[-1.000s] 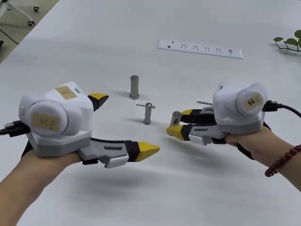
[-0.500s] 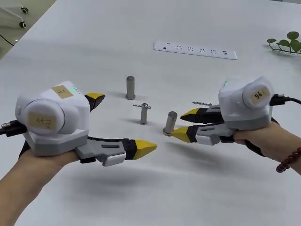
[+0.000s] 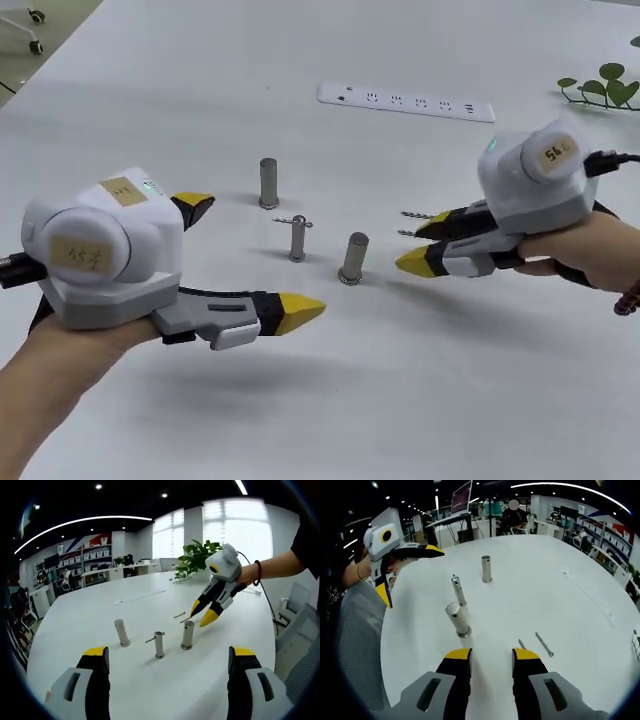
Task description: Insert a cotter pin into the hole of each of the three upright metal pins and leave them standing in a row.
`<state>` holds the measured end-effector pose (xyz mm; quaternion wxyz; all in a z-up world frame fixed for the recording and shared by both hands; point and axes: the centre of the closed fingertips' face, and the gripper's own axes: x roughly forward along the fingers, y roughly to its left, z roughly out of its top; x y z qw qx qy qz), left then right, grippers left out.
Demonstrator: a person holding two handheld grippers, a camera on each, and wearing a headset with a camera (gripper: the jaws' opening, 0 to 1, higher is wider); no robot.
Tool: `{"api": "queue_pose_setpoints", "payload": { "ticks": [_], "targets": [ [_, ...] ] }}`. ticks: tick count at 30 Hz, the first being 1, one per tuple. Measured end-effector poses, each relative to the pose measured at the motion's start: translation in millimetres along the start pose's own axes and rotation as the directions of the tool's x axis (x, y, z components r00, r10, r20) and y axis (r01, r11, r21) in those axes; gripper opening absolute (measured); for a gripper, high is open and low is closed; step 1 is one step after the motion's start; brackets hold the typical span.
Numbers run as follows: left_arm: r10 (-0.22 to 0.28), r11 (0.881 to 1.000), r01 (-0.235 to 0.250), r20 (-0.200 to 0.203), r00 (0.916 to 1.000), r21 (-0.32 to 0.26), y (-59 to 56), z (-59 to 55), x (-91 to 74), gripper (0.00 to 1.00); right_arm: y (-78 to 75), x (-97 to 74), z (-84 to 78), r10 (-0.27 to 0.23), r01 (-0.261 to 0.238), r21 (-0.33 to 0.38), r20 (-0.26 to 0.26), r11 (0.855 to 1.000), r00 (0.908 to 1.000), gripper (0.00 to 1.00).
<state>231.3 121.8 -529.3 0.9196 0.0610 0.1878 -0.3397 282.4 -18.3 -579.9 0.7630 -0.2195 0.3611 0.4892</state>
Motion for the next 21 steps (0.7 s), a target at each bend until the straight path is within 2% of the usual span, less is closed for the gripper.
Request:
{"api": "queue_pose_setpoints", "payload": {
  "ticks": [6,9,18,21],
  "targets": [
    [0.006,1.000,-0.006,0.005,1.0000,0.001,1.9,1.0,-0.8,0.99,-10.9,0.8,-3.9,0.001,-0.004,-0.037,-0.062,0.999,0.9980,0.26],
    [0.009,1.000,-0.009,0.007,0.9999,0.000,2.6,1.4,-0.9,0.99,-16.8,3.6,-10.3,-0.008,0.000,-0.072,-0.106,0.997,0.9943,0.25],
    [0.003,1.000,-0.003,0.001,1.0000,0.004,0.5,0.4,-0.3,0.96,-33.6,11.6,-17.0,-0.020,0.001,-0.112,-0.172,0.994,0.9848,0.20],
    [0.004,1.000,-0.005,0.012,0.9999,0.013,0.3,3.6,-0.6,0.94,-35.6,13.4,-18.2,-0.024,0.004,-0.110,-0.187,0.994,0.9821,0.19]
  ]
}}
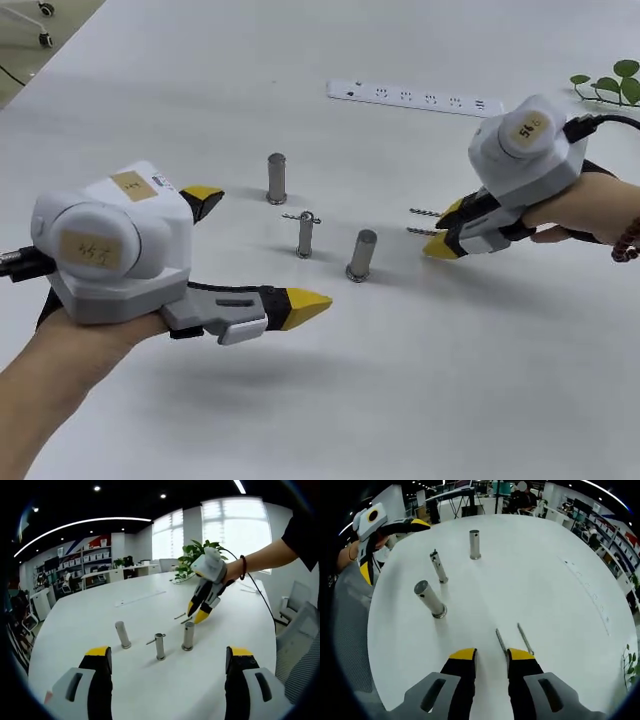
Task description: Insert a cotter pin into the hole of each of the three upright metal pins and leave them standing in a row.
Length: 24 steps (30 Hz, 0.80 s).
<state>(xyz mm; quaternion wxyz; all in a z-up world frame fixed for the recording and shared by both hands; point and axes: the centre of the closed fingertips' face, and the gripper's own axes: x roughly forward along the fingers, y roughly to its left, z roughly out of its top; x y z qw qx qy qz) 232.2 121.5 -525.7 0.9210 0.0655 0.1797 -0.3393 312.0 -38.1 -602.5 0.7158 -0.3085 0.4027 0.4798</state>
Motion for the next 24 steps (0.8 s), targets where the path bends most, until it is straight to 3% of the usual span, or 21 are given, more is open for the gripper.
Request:
{"api": "queue_pose_setpoints", "payload": {
  "ticks": [7,14,24],
  "targets": [
    [0.014,1.000,-0.014,-0.003,0.9999,0.004,3.8,-0.3,-1.0,0.92,-6.7,4.6,-7.2,-0.011,0.011,-0.008,-0.052,1.000,0.9986,0.14],
    [0.018,1.000,-0.018,-0.008,0.9998,0.003,5.1,-1.0,-1.5,0.88,-15.7,7.4,-7.4,0.002,-0.002,0.004,-0.067,1.000,0.9978,0.11],
    [0.013,1.000,-0.013,-0.009,0.9999,-0.012,4.9,-0.7,-1.9,0.86,-17.1,7.5,-9.2,0.015,-0.013,0.019,-0.103,1.000,0.9946,0.04]
  ]
}}
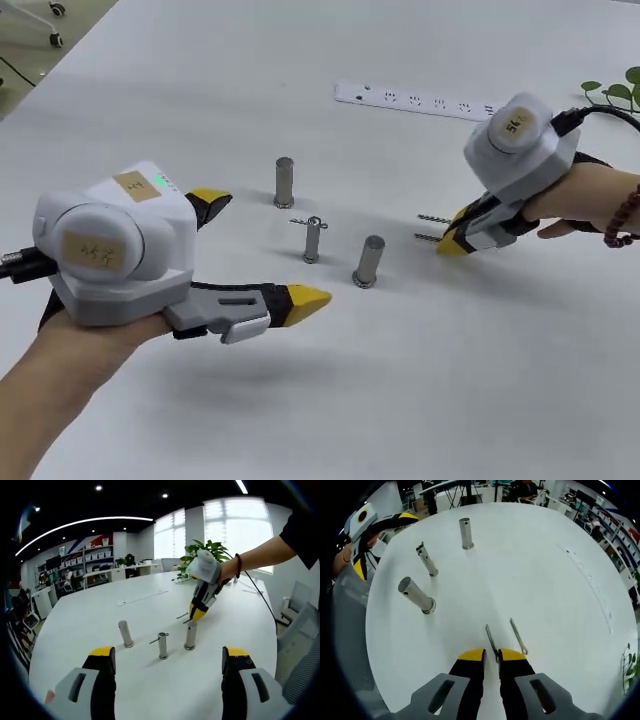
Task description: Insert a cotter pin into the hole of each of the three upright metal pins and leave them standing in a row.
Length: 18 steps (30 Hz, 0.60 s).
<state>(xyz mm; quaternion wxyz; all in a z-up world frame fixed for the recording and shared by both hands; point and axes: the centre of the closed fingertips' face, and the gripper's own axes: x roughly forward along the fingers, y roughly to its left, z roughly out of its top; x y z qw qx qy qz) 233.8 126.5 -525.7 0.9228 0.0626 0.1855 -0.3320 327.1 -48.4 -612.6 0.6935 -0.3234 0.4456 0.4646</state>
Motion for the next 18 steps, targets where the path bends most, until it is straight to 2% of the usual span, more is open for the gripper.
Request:
{"api": "queue_pose_setpoints", "payload": {
  "ticks": [12,14,18],
  "targets": [
    [-0.007,1.000,0.007,-0.002,1.0000,-0.006,-0.7,-0.2,-0.1,0.84,5.2,-1.1,-0.8,-0.033,0.027,-0.093,-0.058,0.995,0.9978,0.00],
    [-0.010,1.000,0.010,-0.008,0.9999,-0.004,-1.7,-1.2,0.5,0.83,6.2,-1.6,-1.4,-0.041,0.032,-0.127,-0.064,0.991,0.9971,0.00],
    [-0.017,1.000,0.017,-0.012,0.9998,0.000,-4.1,-1.8,1.1,0.82,7.4,-2.7,-2.0,-0.048,0.040,-0.126,-0.066,0.991,0.9967,0.00]
  ]
}}
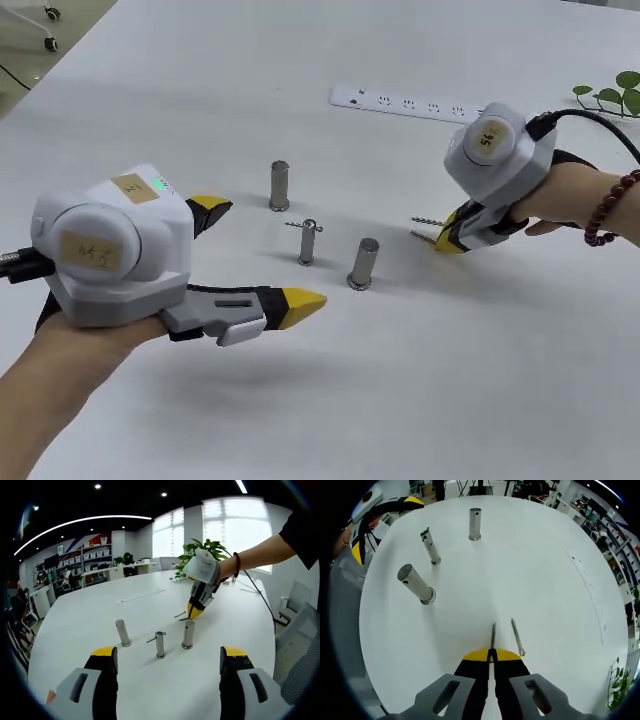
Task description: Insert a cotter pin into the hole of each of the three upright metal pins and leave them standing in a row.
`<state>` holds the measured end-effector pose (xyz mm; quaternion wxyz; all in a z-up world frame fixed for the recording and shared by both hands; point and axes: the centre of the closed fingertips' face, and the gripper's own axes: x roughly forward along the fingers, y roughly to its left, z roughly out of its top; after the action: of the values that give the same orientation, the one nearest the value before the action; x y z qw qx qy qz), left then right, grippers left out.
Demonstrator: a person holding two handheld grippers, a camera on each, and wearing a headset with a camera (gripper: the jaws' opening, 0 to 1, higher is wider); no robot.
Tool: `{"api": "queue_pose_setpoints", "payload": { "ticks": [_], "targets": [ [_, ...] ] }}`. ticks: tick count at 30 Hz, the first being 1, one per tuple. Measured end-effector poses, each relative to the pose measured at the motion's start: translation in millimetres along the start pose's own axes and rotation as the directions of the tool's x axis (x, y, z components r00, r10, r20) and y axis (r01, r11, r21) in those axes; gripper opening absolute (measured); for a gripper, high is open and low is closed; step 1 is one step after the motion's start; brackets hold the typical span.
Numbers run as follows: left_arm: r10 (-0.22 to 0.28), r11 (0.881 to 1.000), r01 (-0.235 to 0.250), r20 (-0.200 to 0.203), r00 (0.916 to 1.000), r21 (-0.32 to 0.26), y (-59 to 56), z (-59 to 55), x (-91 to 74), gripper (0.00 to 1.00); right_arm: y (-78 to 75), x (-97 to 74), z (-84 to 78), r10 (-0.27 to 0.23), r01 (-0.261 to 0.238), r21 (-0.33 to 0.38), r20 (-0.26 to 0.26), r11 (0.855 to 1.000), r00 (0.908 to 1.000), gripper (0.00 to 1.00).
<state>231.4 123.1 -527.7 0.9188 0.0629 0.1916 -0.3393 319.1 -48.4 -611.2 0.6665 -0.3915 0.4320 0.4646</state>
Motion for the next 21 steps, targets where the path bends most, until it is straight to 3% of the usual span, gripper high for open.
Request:
{"api": "queue_pose_setpoints", "payload": {
  "ticks": [10,14,21],
  "targets": [
    [-0.013,1.000,0.013,-0.014,0.9998,-0.016,-3.0,-4.0,1.9,0.78,3.4,-12.6,-1.0,-0.029,0.028,0.016,0.034,0.999,0.9990,0.00],
    [-0.023,0.999,0.023,-0.009,0.9997,-0.027,-5.3,-2.9,2.3,0.77,5.3,-20.9,3.1,-0.044,0.043,0.018,0.073,0.999,0.9963,0.00],
    [-0.041,0.997,0.043,0.018,0.9990,-0.071,-10.6,3.2,2.4,0.72,16.9,-30.8,11.9,-0.049,0.059,-0.063,0.139,0.996,0.9890,0.00]
  ]
}}
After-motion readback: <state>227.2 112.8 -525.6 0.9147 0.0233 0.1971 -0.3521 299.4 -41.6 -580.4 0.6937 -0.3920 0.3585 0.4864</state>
